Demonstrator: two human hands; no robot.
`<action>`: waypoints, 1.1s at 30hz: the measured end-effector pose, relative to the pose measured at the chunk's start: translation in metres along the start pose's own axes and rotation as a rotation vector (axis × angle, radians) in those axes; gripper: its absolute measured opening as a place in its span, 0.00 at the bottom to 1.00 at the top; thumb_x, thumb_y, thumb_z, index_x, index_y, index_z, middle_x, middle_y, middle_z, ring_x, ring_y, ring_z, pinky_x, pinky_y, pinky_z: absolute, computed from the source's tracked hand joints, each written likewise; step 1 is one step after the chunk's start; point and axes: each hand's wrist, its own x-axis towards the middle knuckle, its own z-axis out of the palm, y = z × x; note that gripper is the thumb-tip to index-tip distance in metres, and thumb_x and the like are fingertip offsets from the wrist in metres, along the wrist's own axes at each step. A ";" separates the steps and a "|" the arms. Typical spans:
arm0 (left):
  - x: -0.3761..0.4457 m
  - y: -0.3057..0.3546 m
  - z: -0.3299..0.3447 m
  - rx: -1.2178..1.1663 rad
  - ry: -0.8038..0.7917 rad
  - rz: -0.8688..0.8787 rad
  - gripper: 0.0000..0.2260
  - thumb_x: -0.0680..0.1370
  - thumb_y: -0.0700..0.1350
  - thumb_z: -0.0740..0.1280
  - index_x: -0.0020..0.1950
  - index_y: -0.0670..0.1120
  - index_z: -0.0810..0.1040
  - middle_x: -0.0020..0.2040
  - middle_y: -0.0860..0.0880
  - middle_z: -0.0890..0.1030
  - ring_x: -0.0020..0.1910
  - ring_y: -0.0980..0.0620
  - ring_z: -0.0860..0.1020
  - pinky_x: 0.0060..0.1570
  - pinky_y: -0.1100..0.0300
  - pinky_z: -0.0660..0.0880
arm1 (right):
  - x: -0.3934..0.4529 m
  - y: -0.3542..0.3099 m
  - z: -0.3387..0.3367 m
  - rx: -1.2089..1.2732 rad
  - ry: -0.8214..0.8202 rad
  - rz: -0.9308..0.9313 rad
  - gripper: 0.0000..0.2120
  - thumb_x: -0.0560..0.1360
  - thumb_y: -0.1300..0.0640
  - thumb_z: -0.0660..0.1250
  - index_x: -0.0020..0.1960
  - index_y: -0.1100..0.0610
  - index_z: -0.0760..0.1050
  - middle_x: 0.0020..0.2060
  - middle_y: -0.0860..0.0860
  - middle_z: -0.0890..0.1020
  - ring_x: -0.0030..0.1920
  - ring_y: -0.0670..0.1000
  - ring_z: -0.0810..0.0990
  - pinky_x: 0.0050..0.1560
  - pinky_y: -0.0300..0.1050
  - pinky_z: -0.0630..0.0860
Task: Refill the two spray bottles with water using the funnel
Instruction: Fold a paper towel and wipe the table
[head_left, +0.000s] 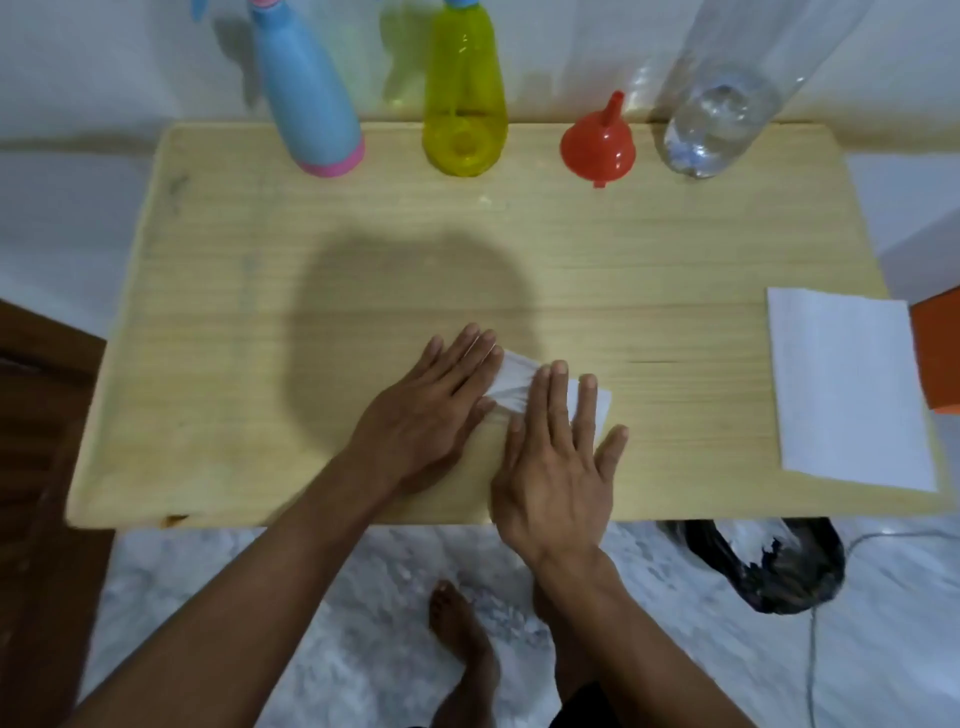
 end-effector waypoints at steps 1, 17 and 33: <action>-0.009 -0.010 -0.003 0.009 0.005 0.001 0.25 0.86 0.49 0.47 0.74 0.35 0.67 0.75 0.38 0.68 0.75 0.40 0.65 0.74 0.44 0.62 | -0.003 -0.012 0.005 0.006 0.004 -0.001 0.29 0.81 0.47 0.35 0.80 0.51 0.34 0.82 0.46 0.40 0.80 0.52 0.31 0.76 0.64 0.36; -0.156 -0.103 -0.049 0.026 -0.015 -0.321 0.26 0.85 0.52 0.45 0.79 0.38 0.59 0.80 0.41 0.59 0.80 0.45 0.55 0.77 0.46 0.55 | -0.021 -0.149 0.068 -0.085 -0.011 -0.351 0.28 0.85 0.48 0.47 0.83 0.55 0.51 0.82 0.48 0.52 0.82 0.56 0.46 0.75 0.72 0.46; -0.173 0.013 -0.013 0.041 0.276 -0.783 0.22 0.85 0.45 0.50 0.76 0.34 0.64 0.76 0.35 0.64 0.78 0.39 0.59 0.76 0.39 0.56 | 0.011 -0.093 0.050 -0.107 -0.037 -0.911 0.24 0.84 0.48 0.50 0.78 0.53 0.65 0.77 0.48 0.68 0.79 0.52 0.61 0.75 0.68 0.56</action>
